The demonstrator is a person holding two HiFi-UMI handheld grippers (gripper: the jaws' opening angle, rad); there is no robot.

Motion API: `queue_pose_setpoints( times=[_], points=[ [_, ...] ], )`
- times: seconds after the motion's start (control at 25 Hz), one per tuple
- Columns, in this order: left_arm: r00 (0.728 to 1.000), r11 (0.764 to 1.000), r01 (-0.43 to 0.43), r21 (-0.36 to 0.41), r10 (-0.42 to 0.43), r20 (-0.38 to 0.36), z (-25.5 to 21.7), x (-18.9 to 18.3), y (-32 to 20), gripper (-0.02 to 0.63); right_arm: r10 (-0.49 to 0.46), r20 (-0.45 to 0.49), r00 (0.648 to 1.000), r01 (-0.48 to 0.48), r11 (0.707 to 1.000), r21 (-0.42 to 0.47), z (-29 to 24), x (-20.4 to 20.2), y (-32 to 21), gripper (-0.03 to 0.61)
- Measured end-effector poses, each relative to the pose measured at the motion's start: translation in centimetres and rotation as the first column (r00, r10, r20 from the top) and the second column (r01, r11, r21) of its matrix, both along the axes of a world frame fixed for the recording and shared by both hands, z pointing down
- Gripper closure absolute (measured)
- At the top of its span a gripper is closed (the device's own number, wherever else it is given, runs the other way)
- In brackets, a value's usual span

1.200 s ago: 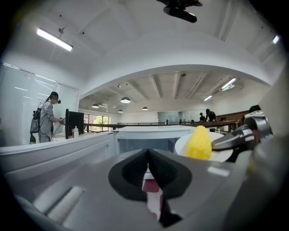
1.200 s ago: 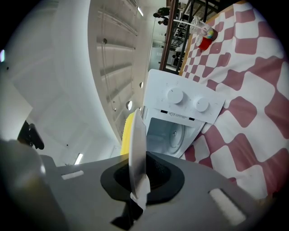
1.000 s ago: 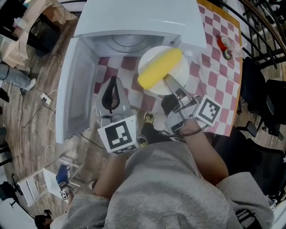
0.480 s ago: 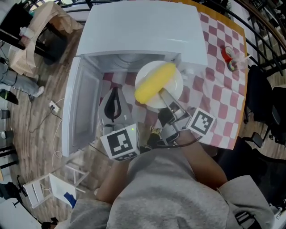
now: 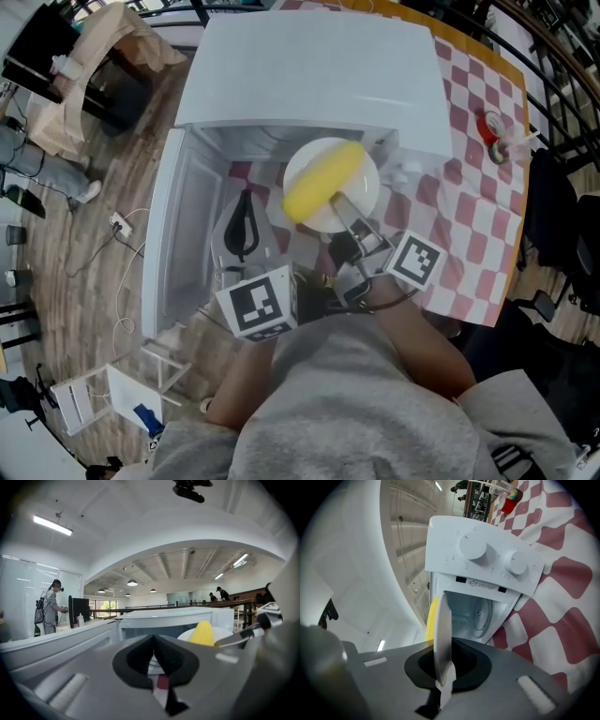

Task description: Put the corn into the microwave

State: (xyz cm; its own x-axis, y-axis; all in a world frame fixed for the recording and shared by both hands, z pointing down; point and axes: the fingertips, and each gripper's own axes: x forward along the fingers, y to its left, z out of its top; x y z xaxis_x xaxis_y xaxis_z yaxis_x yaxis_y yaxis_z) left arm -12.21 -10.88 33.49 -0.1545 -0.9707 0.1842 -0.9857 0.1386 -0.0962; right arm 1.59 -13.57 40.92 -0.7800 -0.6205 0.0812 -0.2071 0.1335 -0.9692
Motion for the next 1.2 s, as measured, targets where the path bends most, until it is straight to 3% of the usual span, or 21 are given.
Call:
queue_pose_setpoints(
  times=[0.48, 1.2],
  points=[
    [0.997, 0.997, -0.075, -0.001, 0.075, -0.007, -0.5, -3.9, -4.2, 0.603, 0.073, -0.023, 0.997, -0.073, 0.997, -0.036, 1.5, -3.9, -2.9, 0.572],
    [0.968, 0.968, -0.248, -0.039, 0.247, -0.035, 2.2, -5.0, -7.9, 0.603, 0.209, -0.049, 0.977, -0.213, 0.972, -0.102, 7.9, -6.5, -6.8, 0.572]
  ],
)
